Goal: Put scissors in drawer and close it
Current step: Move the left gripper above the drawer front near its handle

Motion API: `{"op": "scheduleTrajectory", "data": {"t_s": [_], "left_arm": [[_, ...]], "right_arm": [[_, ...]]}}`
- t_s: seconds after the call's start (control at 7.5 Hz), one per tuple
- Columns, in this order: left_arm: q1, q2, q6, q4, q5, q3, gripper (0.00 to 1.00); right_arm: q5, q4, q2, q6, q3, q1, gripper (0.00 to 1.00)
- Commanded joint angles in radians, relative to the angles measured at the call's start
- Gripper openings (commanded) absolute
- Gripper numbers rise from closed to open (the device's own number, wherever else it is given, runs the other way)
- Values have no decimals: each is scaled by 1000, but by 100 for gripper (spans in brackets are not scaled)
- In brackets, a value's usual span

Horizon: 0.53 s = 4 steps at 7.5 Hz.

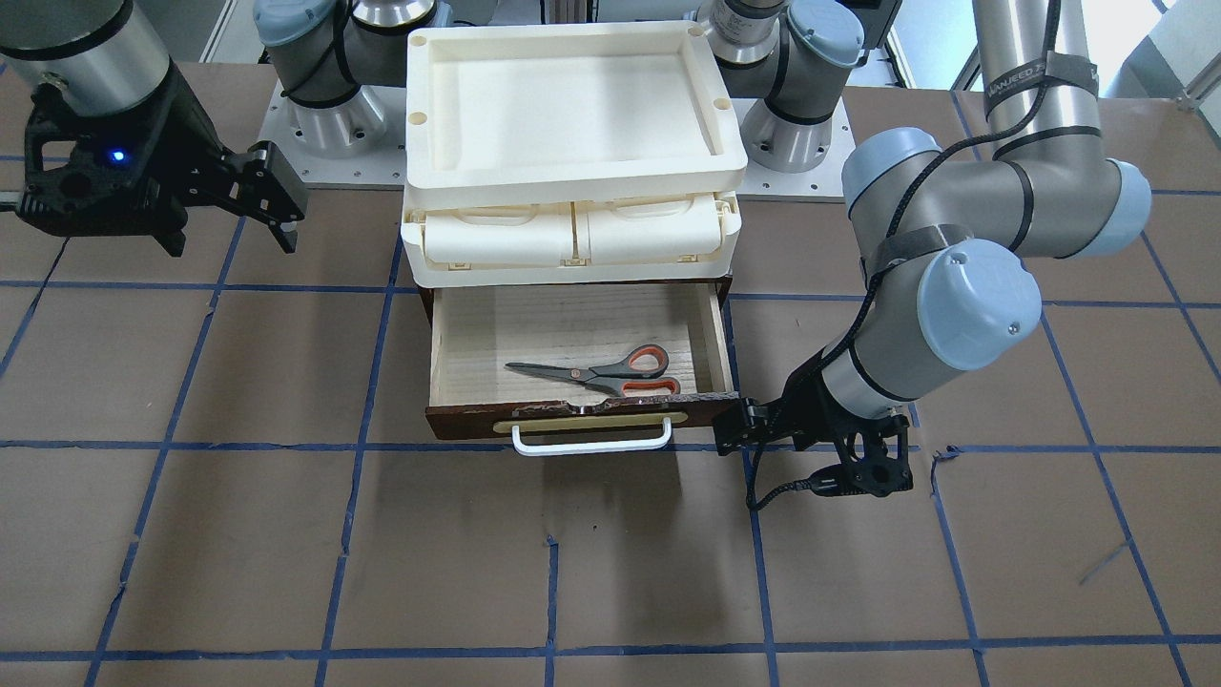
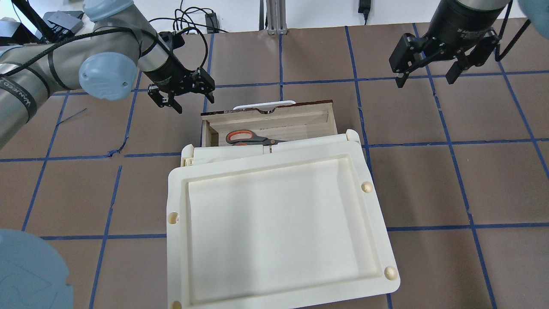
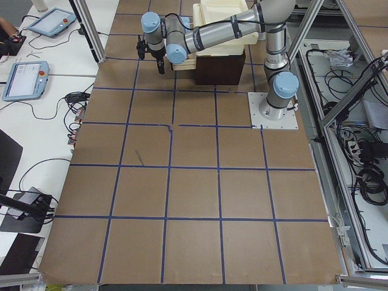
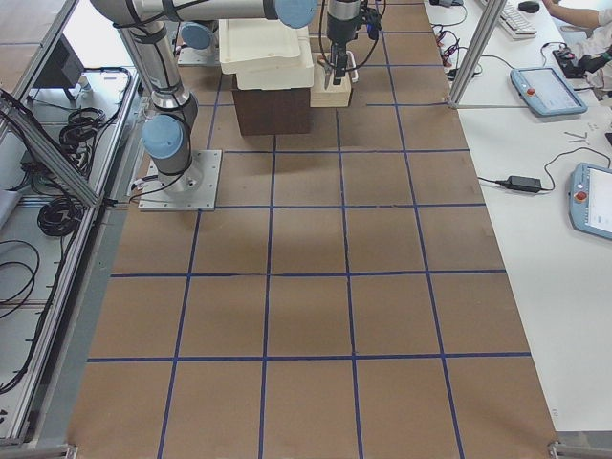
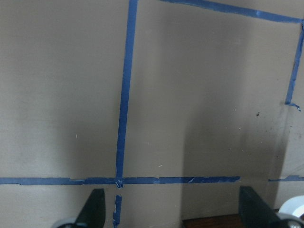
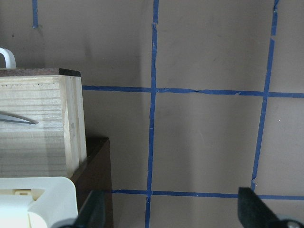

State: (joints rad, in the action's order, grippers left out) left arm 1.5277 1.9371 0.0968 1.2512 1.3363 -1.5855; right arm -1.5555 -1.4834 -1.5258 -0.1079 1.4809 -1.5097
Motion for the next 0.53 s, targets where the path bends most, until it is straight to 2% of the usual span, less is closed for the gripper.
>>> {"op": "scheduleTrajectory", "data": {"t_s": [0.0, 0.27, 0.4], "left_arm": [[15, -6, 34, 16, -14, -2, 100], [19, -9, 35, 40, -16, -4, 100], [20, -9, 34, 43, -16, -2, 100]], "right_arm": [[-11, -8, -7, 2, 35, 11, 100], [-17, -5, -11, 14, 1, 0, 100], [-14, 20, -8, 99, -19, -7, 100]]}}
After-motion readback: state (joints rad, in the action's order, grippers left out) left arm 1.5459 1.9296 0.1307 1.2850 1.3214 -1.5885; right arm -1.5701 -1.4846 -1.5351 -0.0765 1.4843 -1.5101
